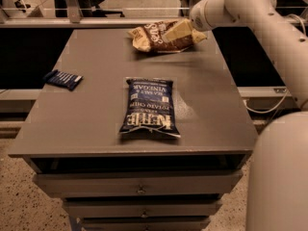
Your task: Pick brown chip bag
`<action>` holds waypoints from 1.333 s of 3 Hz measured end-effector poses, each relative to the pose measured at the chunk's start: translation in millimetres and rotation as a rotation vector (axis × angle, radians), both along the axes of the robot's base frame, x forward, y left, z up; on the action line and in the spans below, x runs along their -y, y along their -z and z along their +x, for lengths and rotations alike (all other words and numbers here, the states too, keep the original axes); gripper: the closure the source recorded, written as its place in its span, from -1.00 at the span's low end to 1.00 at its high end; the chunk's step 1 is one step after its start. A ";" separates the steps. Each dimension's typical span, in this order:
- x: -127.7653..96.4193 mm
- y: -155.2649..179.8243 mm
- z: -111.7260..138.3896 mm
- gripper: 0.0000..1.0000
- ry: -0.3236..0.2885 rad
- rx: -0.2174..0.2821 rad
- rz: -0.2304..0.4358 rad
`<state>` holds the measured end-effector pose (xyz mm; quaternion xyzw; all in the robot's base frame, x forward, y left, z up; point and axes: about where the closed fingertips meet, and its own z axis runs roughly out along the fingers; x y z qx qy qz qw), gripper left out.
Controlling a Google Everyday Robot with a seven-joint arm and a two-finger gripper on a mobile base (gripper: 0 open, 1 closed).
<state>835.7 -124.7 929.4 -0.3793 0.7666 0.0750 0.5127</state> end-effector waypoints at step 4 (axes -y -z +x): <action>7.2 58.7 45.7 -0.17 0.072 -0.088 0.071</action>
Offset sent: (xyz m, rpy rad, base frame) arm 0.0619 -0.0073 -0.0578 0.0976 0.0935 -0.0992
